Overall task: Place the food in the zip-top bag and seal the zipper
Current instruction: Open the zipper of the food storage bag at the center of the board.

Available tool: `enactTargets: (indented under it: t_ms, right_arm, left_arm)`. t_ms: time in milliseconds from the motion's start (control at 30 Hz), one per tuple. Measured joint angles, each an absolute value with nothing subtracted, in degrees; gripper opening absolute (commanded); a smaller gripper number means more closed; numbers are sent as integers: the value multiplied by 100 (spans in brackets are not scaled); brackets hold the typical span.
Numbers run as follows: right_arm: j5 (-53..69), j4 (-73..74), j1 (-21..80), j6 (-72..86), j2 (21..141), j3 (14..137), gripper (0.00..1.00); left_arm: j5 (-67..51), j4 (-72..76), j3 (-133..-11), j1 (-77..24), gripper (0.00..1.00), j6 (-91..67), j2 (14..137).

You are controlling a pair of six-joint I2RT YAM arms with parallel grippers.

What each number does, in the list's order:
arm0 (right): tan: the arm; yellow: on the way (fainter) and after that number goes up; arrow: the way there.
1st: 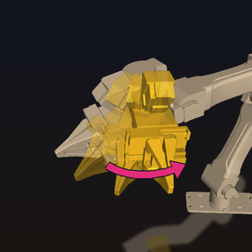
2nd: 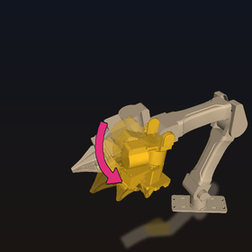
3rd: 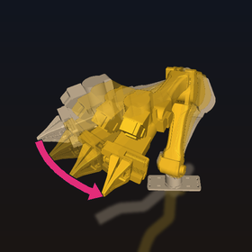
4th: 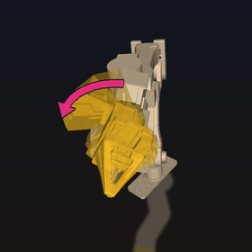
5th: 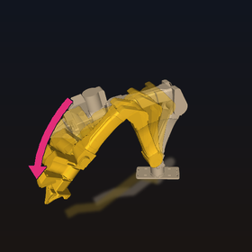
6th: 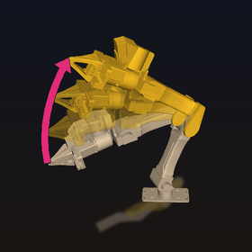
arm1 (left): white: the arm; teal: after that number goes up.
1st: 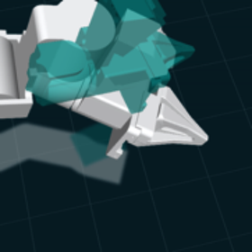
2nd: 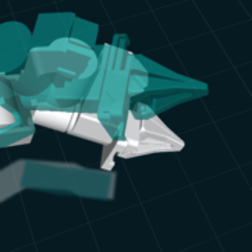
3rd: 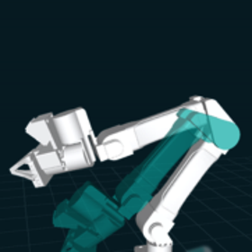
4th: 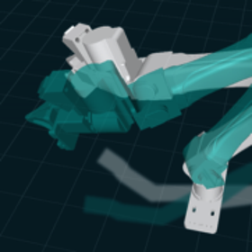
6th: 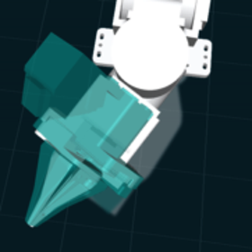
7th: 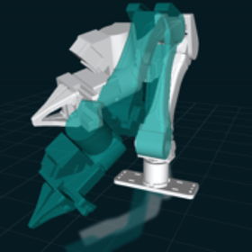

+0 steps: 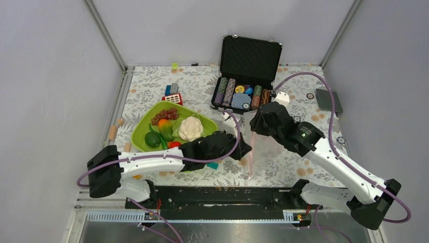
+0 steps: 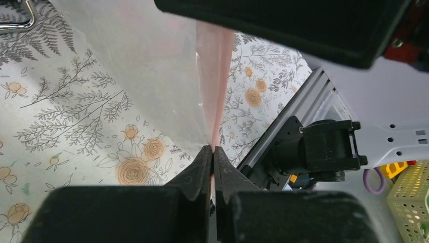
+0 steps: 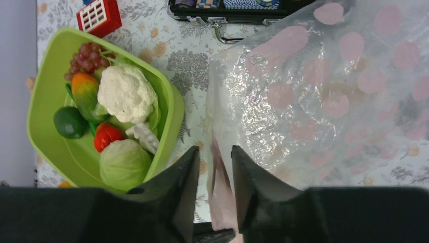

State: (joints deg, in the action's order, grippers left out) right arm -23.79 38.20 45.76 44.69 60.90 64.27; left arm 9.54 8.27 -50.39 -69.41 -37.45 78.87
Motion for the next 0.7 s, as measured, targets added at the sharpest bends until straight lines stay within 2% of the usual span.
enactTargets:
  t_ms: [100, 200, 400, 533, 700]
  right_arm:
    - [-2176, 3612, 4576, 4228, 5863, 6243, 80]
    - [-2058, 3422, 4578, 3931, 5498, 6003, 97]
    - [-1721, 3166, 4580, 3210, 4136, 5251, 97]
    - [-934, 2985, 4582, 2808, 3109, 4545, 97]
    - [143, 3024, 4584, 2574, 2432, 3785, 93]
  left_arm:
    - [882, 1068, -4976, -6941, 0, -3752, 7883]
    - [867, 1168, -4921, -6938, 0, -3780, 7837]
    - [578, 1518, -4556, -6840, 0, -3999, 7494]
    - [220, 1894, -4322, -6641, 0, -4239, 7314]
    - [34, 2112, -4250, -6501, 0, -4456, 7279]
